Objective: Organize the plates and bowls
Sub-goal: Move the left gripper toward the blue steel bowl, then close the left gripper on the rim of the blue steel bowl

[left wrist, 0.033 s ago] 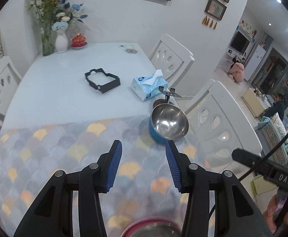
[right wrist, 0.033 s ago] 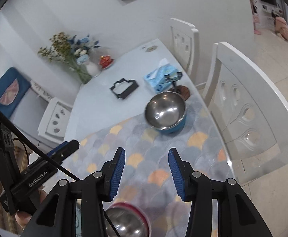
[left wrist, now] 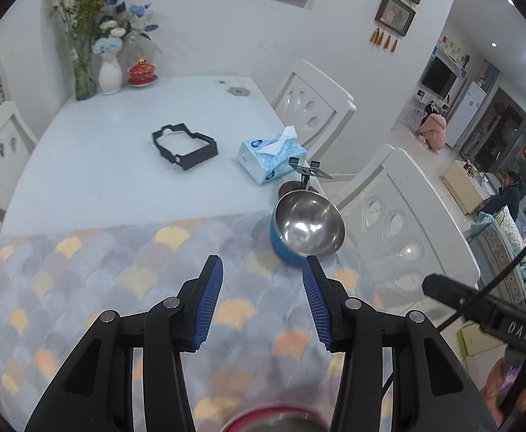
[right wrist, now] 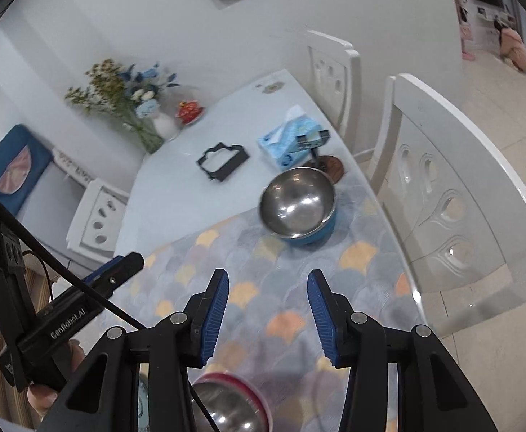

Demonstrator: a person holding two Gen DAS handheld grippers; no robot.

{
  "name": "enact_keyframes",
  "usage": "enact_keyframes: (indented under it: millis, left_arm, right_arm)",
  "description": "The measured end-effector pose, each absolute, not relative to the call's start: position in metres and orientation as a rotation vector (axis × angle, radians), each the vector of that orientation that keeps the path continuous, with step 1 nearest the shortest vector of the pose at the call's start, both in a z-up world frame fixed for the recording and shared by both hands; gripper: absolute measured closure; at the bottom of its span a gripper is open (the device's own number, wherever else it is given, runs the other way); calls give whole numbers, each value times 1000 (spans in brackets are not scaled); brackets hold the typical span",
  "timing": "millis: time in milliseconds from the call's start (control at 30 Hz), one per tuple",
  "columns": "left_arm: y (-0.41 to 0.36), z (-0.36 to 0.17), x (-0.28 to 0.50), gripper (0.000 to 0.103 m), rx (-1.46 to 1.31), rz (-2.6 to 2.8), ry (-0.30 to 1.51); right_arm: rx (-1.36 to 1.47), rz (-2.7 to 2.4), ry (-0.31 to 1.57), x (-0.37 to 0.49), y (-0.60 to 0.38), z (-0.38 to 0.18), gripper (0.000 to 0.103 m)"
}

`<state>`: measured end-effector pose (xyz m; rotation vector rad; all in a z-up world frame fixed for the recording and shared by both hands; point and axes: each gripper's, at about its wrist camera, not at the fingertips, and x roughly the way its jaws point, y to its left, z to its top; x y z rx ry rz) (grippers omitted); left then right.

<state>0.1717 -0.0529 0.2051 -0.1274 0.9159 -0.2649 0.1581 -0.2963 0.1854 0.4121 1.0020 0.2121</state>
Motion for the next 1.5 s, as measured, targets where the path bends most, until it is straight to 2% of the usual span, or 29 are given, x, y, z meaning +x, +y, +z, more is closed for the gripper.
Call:
enact_keyframes:
  millis: [167,433,700,833,967,1133,1200,1267,1500]
  left_arm:
    - [-69,183,218,43,-178,-271,959]
    - [-90,127,278,44,-208,-296,1086]
    - [-100,86,304,48,-251,-318,1161]
    - [-105,71,311,52,-264,-324,1185]
    - [-111,55,317,71,-275,-338,1215]
    - [-112,42,321,88,-299,-348,1237]
    - [-112,40,322,89,-291,-349,1237]
    - [-112,40,321,90,-289,-354,1237]
    - [-106,53,310,90,-297,-358,1222]
  right_arm:
    - [439,187,1033,195,-313,159,59]
    - [501,158,1121,262,-324,98,59]
    - [520,152,1192,297,-323,54,59]
    - [514,153,1216,306,-320,37,59]
    - [512,154,1235,311,-318,23,60]
    - [527,157,1244,316,-320,13,65]
    - [537,163,1248,316,-321,10,69]
    - [538,176,1253,316,-320,8,78]
    - [513,179,1255,307,-314,20,80]
